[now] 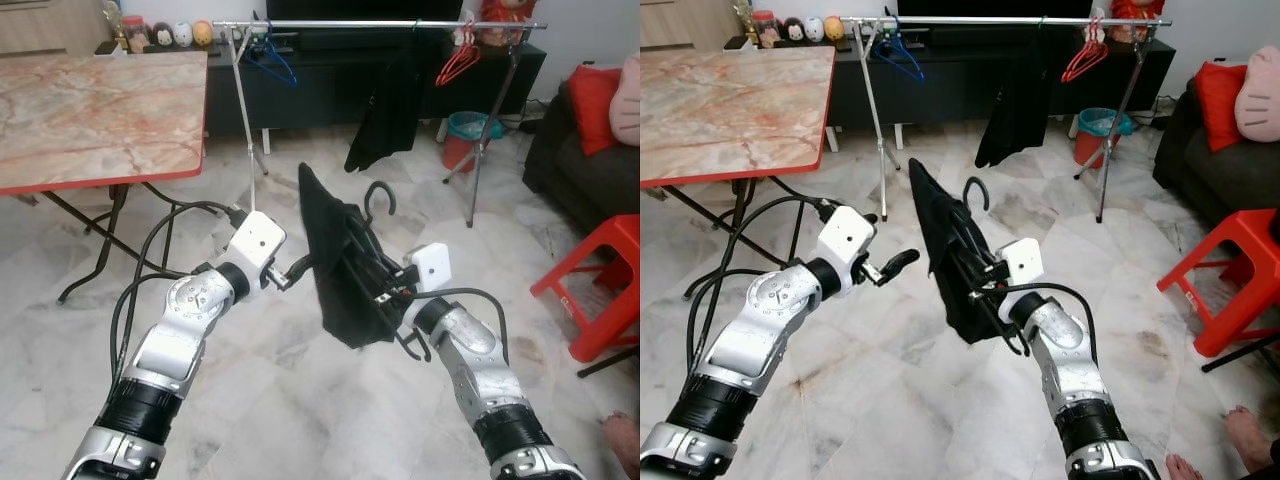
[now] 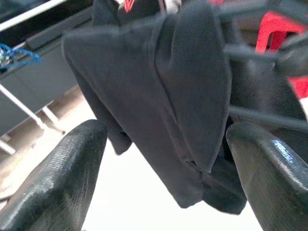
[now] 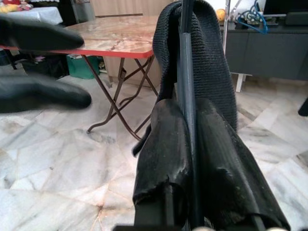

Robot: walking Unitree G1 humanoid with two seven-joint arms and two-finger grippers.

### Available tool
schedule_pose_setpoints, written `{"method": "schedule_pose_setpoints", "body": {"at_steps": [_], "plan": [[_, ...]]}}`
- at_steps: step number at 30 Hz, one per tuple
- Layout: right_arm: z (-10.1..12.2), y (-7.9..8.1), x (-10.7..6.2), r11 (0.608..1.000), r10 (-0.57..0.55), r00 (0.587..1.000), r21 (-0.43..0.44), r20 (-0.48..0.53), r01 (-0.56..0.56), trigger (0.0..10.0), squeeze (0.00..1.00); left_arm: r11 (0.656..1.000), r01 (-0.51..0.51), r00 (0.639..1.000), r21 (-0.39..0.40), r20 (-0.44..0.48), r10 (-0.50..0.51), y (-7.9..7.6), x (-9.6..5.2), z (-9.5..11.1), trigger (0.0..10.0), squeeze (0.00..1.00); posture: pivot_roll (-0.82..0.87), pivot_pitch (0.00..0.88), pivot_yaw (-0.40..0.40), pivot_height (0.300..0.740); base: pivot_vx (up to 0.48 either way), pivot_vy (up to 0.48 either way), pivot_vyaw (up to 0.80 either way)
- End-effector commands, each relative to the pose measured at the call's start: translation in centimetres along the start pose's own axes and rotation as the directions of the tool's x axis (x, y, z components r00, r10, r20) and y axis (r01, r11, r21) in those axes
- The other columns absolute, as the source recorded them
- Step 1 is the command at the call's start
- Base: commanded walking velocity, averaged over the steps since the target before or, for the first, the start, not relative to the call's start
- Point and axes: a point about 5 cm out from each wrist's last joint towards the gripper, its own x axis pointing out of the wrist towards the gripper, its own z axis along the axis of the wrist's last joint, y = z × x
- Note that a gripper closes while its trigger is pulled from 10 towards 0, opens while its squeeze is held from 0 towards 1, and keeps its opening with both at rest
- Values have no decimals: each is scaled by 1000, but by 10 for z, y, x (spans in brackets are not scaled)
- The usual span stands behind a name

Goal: Hang hanger

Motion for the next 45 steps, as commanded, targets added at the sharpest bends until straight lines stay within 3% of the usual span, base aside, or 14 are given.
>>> {"method": "schedule_pose_setpoints", "body": {"at_steps": [1, 9, 21, 29, 33, 34, 35, 36, 45], "plan": [[23, 5, 10, 999, 43, 995, -21, 87, -41, 0, 0, 999, -33, 999, -2, -10, 33, 2, 3, 1, 10000, 0, 39, 0, -12, 740, 0, 0, 0], [25, 12, 12, 998, 69, 993, -15, 92, -68, 0, 0, 995, -98, 994, -13, -48, 97, 8, 7, -1, 10000, 0, 43, 0, -9, 740, 0, 0, 0], [28, 18, 15, 996, 90, 991, -10, 101, -90, 0, 0, 994, -109, 990, -22, -94, 106, 5, 13, -3, 10000, 0, 36, 0, 7, 740, 0, 0, 0], [27, 27, 18, 993, 114, 988, -5, 102, -114, 0, 0, 971, -237, 959, -44, -169, 226, 15, 18, -11, 10000, 0, 33, 0, 12, 740, 0, 0, 0], [28, 26, 18, 994, 110, 988, -1, 105, -110, 0, 0, 971, -235, 960, -33, -166, 227, 17, 18, -9, 10000, 0, 38, 0, 14, 740, 0, 0, 0], [28, 26, 18, 994, 107, 989, 0, 105, -108, 0, 0, 972, -228, 963, -52, -161, 217, 16, 18, -8, 10000, 110, 37, 0, 14, 740, 0, 0, 0], [28, 25, 18, 994, 106, 989, 1, 105, -107, 0, 0, 972, -223, 965, -67, -157, 211, 15, 18, -8, 10000, 110, 38, 0, 14, 740, 0, 0, 0], [28, 24, 18, 995, 101, 989, 0, 104, -101, 0, 0, 974, -205, 970, -97, -149, 190, 13, 19, -7, 10000, 1000, 38, 0, 14, 740, 0, 0, 0], [27, 16, 21, 1000, 24, 996, -4, 86, -24, 0, 0, 985, -65, 996, -161, -79, 52, -1, 18, 3, 10000, 1000, 45, 0, 14, 740, 0, 0, 0]]}}
